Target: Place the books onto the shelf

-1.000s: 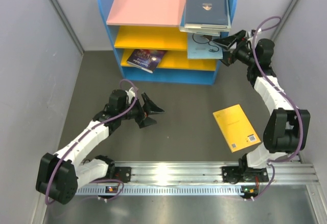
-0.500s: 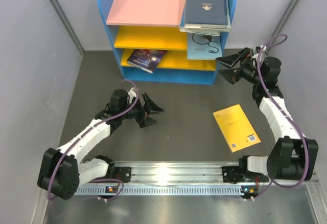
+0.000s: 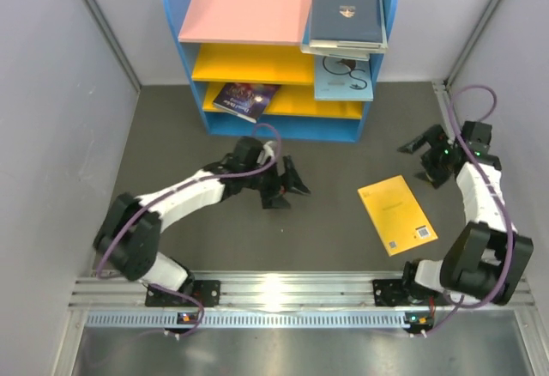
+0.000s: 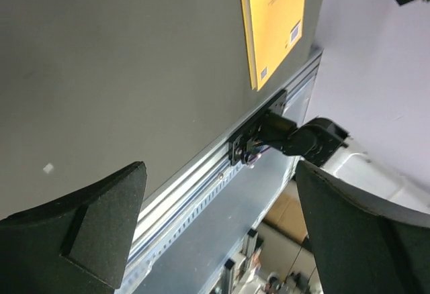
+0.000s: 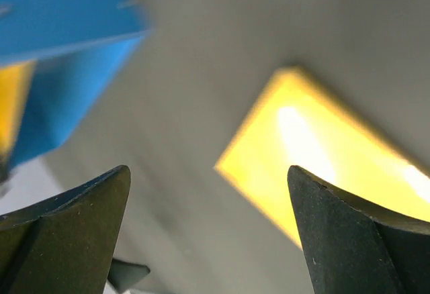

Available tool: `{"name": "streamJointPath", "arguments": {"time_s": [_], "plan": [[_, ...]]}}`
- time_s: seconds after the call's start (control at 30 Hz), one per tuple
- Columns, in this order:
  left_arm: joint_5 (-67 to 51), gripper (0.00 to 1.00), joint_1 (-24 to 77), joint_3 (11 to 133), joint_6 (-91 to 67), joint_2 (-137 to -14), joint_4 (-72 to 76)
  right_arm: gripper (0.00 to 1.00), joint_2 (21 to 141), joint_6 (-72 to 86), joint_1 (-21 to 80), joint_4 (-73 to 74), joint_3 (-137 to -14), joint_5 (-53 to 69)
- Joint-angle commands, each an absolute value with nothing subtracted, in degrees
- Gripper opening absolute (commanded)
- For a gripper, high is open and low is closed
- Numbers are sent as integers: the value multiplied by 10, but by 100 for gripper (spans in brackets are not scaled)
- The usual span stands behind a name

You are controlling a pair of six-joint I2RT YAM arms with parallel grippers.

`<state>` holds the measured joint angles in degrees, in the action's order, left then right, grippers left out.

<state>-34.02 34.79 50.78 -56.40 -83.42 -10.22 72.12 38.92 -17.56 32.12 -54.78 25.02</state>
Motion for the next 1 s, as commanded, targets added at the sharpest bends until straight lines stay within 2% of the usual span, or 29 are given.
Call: {"name": "streamJointPath", "arguments": {"time_s": [0.0,0.13,0.23,0.4,0.57,0.7,0.8,0.97], "plan": [[-331,97,408,576,-550,-927,-81,100,777,298,-247,407,-558,174],[-344,96,439,655,-573,-1020,-53,100,837,271,-310,410,-577,163],[-354,96,456,699,-577,-1084,-51,100,863,258,-310,409,-567,154],[-367,96,474,744,-584,-1161,-51,100,848,256,-292,386,-482,171],[-369,95,483,760,-590,-1204,-57,100,788,278,-234,372,-385,204],[-366,95,483,762,-590,-1217,-67,100,737,338,-132,353,-333,238],[-352,95,483,757,-579,-1216,-87,100,696,401,-62,332,-316,249],[-343,95,480,754,-566,-1216,-99,100,687,396,-45,346,-336,215]]}}
